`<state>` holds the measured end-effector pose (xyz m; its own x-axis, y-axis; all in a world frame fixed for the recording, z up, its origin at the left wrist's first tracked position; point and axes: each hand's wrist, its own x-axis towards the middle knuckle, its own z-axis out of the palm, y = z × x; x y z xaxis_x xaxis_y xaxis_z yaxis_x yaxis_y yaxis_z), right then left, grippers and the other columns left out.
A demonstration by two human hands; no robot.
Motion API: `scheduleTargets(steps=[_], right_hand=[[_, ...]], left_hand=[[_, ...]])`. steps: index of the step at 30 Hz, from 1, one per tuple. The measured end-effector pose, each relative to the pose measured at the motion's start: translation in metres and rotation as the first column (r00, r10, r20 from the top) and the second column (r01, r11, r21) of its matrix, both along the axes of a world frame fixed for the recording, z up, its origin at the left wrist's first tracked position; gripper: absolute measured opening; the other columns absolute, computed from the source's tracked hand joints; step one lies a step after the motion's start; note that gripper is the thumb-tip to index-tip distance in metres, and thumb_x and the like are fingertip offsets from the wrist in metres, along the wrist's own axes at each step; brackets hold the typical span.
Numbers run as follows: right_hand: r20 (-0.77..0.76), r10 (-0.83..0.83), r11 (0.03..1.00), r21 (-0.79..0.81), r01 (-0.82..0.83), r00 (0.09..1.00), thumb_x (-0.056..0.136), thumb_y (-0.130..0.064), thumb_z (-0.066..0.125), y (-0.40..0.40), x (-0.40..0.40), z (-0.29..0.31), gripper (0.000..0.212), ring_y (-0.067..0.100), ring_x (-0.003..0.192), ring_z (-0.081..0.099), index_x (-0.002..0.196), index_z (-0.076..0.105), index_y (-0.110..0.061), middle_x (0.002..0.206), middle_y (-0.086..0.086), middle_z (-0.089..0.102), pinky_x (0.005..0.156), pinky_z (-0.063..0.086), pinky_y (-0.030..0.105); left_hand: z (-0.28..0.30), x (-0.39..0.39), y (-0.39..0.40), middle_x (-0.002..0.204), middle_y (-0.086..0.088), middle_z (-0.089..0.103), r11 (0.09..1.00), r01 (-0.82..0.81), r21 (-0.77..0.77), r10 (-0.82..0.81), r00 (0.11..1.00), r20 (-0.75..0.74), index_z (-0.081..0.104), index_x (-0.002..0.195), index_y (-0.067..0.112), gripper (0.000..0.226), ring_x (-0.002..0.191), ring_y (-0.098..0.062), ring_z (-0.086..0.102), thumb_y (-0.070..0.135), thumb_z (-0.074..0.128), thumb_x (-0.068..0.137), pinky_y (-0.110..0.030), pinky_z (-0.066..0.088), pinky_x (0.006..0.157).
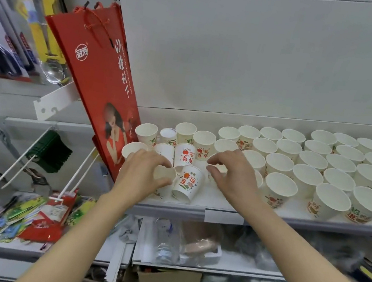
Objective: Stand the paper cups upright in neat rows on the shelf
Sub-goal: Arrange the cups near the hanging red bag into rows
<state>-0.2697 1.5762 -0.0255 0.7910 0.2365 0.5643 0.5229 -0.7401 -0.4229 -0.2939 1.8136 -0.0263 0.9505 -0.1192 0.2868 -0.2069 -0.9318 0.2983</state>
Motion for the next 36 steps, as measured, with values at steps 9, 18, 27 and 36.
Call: scheduleTargets(steps=[9, 18, 27, 36], right_hand=[[-0.379, -0.337, 0.935, -0.245, 0.257, 0.862, 0.086, -0.052, 0.058, 0.074, -0.01, -0.033, 0.06, 0.026, 0.117, 0.05, 0.131, 0.045, -0.016, 0.129, 0.006, 0.051, 0.087, 0.044, 0.036], [-0.487, -0.24, 0.842, 0.326, 0.43, 0.84, 0.074, -0.023, 0.076, 0.073, -0.025, -0.03, 0.019, 0.01, 0.088, 0.062, 0.092, 0.07, -0.022, 0.094, -0.009, 0.069, 0.08, 0.053, 0.035], [-0.187, -0.467, 0.873, 0.062, 0.484, 0.864, 0.081, -0.029, 0.073, 0.019, -0.06, -0.026, 0.007, 0.017, 0.096, 0.044, 0.085, 0.072, -0.024, 0.091, -0.007, 0.066, 0.076, 0.039, 0.029], [-0.042, -0.414, 0.909, -0.073, 0.41, 0.909, 0.077, -0.019, 0.076, 0.003, -0.053, -0.043, 0.017, 0.024, 0.098, 0.053, 0.093, 0.071, -0.019, 0.102, -0.001, 0.065, 0.079, 0.043, 0.031]], left_hand=[[-0.016, -0.006, 0.011, 0.108, 0.016, 0.066, 0.997, 0.054, 0.051, -0.055, 0.998, 0.021, 0.07, 0.099, 0.035, 0.028, 0.107, -0.013, 0.052, 0.05, 0.075, 0.076, -0.031, 0.034, 0.089], [-0.026, -0.009, 0.007, 0.093, 0.013, 0.069, 0.994, 0.063, -0.092, -0.06, 0.998, 0.036, 0.073, 0.084, 0.03, 0.007, 0.096, -0.016, 0.054, 0.035, 0.074, 0.08, -0.033, 0.039, 0.083], [-0.03, -0.006, -0.015, 0.098, 0.015, 0.068, 0.989, 0.109, -0.103, -0.1, 0.991, 0.084, 0.07, 0.089, 0.033, 0.006, 0.1, -0.013, 0.054, 0.037, 0.069, 0.086, -0.029, 0.03, 0.088], [-0.031, 0.004, -0.053, 0.105, 0.012, 0.069, 0.977, 0.182, -0.113, -0.174, 0.981, 0.082, 0.071, 0.096, 0.028, 0.012, 0.103, -0.015, 0.052, 0.037, 0.067, 0.089, -0.029, 0.032, 0.087]])
